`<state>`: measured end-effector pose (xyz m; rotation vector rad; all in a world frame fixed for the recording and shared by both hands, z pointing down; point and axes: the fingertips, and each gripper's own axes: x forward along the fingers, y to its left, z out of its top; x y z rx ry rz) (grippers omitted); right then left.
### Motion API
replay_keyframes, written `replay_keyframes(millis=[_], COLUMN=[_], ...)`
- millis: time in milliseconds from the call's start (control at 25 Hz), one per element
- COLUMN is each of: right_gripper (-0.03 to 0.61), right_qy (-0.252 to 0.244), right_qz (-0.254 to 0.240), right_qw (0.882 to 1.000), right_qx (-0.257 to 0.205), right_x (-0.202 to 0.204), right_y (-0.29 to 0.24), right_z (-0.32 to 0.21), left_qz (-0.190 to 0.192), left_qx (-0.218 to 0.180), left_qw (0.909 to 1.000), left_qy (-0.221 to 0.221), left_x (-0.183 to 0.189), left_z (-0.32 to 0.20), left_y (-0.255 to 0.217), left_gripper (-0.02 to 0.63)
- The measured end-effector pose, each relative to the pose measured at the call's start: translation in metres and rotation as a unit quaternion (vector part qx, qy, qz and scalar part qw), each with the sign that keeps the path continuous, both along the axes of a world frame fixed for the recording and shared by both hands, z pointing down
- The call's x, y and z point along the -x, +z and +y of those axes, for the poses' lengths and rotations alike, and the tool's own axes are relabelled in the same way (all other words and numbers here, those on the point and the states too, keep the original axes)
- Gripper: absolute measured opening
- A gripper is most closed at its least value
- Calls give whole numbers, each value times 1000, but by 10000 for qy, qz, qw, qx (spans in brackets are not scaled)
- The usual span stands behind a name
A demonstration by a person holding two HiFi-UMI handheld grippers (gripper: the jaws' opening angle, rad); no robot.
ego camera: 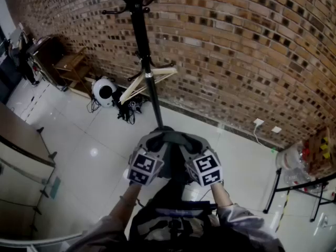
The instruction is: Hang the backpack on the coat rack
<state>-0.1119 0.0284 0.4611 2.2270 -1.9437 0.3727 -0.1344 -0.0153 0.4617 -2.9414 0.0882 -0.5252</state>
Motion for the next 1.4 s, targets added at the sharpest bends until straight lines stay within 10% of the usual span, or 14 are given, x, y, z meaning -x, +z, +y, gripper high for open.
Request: replay_keyframes(millis=[1400], right_gripper=[96], right_qy=[-791], right_qz=[330], right_qw=[9963], right_qx=[-75], right_x=[-234], right_y=[-30], right_z=[-193], left_qz=[445], left_qx=[183], left_qw=[9968], left_qy=[-634], left_x=[-225], left_z=[-187], left_y=[-36], left_gripper=[77])
